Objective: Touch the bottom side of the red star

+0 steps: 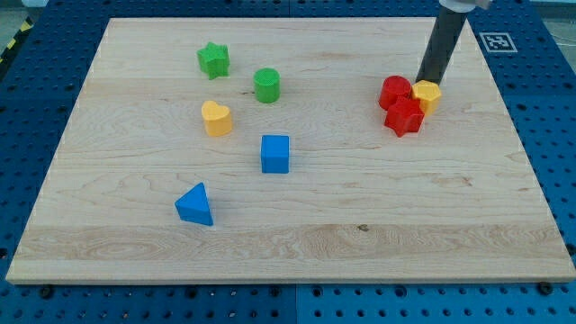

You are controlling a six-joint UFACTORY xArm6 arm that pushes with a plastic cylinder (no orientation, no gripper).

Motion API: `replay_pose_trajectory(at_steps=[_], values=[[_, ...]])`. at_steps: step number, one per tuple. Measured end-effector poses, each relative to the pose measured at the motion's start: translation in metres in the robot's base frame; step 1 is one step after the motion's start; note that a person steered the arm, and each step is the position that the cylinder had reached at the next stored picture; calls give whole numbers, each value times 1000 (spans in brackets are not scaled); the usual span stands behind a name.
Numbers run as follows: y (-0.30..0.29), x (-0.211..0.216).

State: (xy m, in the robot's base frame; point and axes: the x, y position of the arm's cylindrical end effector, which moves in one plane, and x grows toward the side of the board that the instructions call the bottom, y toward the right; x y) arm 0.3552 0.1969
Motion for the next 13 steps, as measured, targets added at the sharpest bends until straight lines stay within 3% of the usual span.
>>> replay_pose_trajectory(at_steps=[4, 6, 7, 8, 13], values=[[32, 31], [52, 88], [35, 127], [-25, 129], [-32, 92]])
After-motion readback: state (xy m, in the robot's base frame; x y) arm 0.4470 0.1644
